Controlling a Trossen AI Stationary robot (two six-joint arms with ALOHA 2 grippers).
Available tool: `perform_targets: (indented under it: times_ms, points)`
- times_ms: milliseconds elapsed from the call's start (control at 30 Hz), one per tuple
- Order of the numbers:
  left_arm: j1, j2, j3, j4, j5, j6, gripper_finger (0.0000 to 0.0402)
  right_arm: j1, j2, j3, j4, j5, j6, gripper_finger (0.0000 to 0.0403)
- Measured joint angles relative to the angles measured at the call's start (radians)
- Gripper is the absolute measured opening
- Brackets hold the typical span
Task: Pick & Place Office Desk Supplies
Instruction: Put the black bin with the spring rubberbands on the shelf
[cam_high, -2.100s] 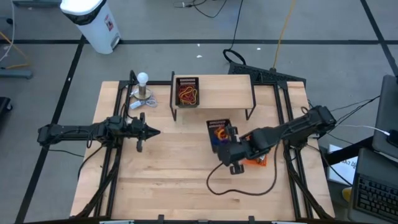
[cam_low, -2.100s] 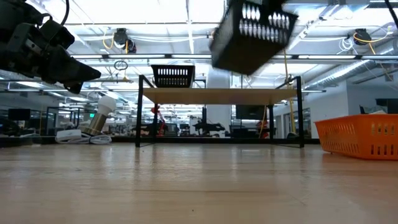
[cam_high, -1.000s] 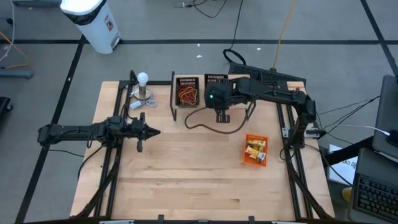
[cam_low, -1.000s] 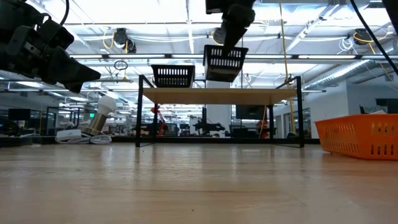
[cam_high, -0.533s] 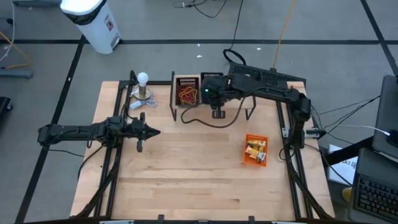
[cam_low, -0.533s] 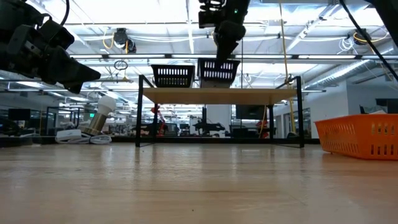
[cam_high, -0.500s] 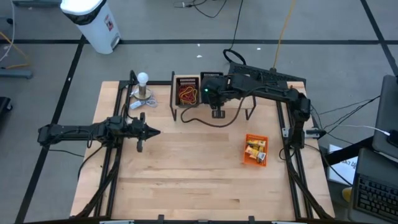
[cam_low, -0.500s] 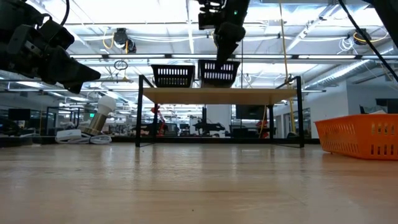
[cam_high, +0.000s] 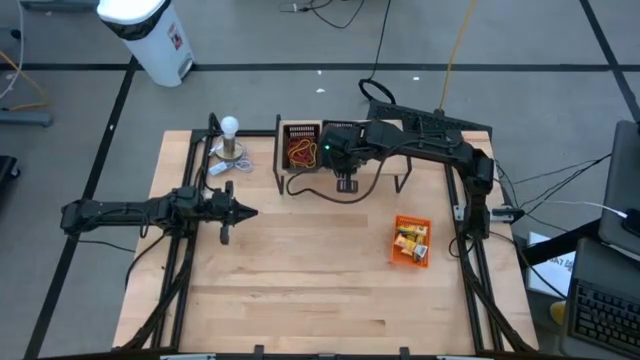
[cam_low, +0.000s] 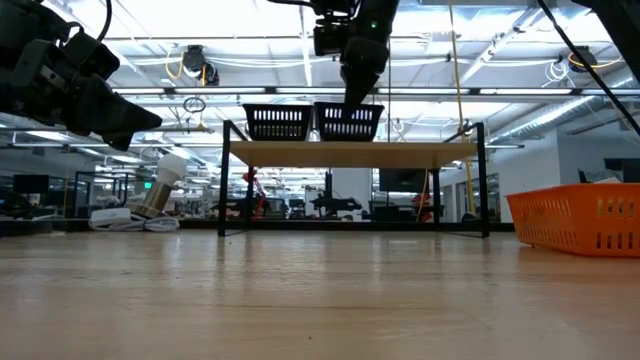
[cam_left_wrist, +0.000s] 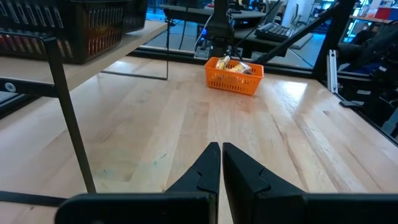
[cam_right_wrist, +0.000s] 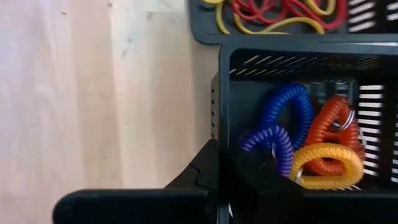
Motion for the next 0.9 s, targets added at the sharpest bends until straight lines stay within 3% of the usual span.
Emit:
perform_targets:
  times_ms: [600, 900]
  points:
    - [0.0, 0.0, 0.0, 0.0, 0.0, 0.008, 0.0021, 0.001, 0.0, 0.0, -0.008, -0.034, 0.016, 0.0013]
    - [0.0, 0.0, 0.0, 0.0, 0.0, 0.008, 0.0021, 0.003, 0.0, 0.0, -0.008, -0.046, 0.023, 0.0079]
